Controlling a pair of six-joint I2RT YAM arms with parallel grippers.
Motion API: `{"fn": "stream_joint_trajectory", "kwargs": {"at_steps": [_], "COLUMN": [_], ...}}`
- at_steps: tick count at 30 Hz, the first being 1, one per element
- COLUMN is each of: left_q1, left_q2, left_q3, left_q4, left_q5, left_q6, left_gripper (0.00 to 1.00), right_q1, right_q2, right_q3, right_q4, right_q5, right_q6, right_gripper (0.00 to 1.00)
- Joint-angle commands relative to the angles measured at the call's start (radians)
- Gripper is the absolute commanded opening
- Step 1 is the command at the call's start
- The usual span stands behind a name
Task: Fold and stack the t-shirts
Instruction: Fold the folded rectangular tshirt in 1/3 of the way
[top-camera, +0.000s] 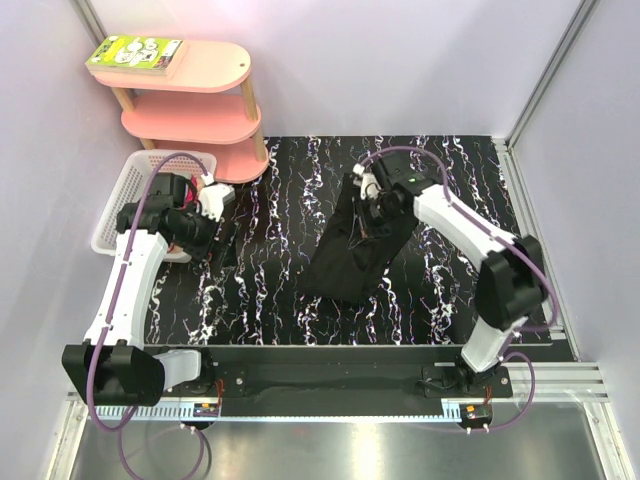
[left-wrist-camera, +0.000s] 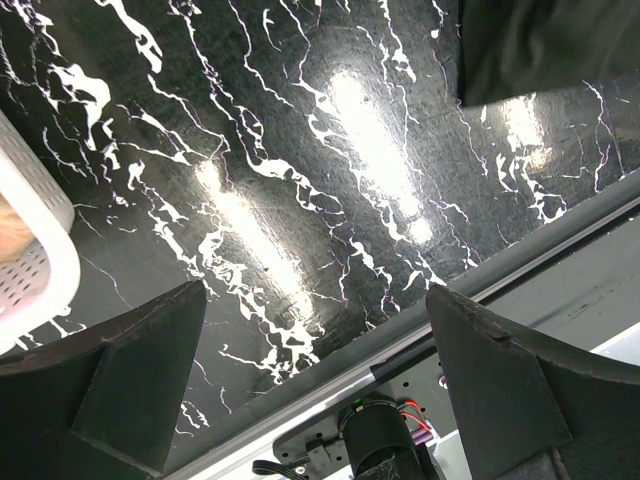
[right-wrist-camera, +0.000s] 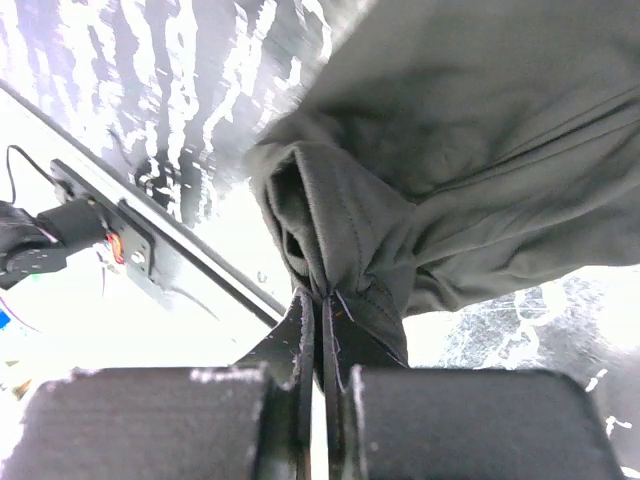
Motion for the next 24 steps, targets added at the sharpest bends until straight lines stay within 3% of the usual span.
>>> {"fn": "stream_joint_trajectory", "kwargs": {"at_steps": [1,11,21,22,23,24], "left_q1": [0.006,0.007,0.007,0.009,0.009,0.007], "left_q2": [0.011,0.002,-0.029,-0.029,-0.031,-0.026], "left_q3": [0.057,0.053,0.021,0.021,0.021,0.024], "left_q4": [0.019,0.016,0.012,0.014,0.012,0.012], "left_q5": [0.012,-0.003,-0.014,-0.011,-0.011,-0.010], "left_q6": [-0.001,0.006,0.026,0.029,0.029,0.031], "left_gripper": [0.98,0.98,0.98,0.98,0.98,0.98], "right_q1": [0.007,-0.012,-0.057,-0.057,-0.057,-0.057], "right_q2": [-0.060,0.201,0.297,0.305,0.320,0.328], "right_q3": [0.031,0.065,0.145,0.149,0.162,0.171], "right_q4": [-0.008,-0.019,-0.090,-0.096,-0.111,-0.120], "right_q5": [0.053,0.173,0.414,0.424,0.438,0.441], "right_q6": [-0.003,-0.071,-0.089,-0.088,-0.086,-0.085], "right_gripper": [0.00,0.00,0.00,0.05,0.37,0.46]}}
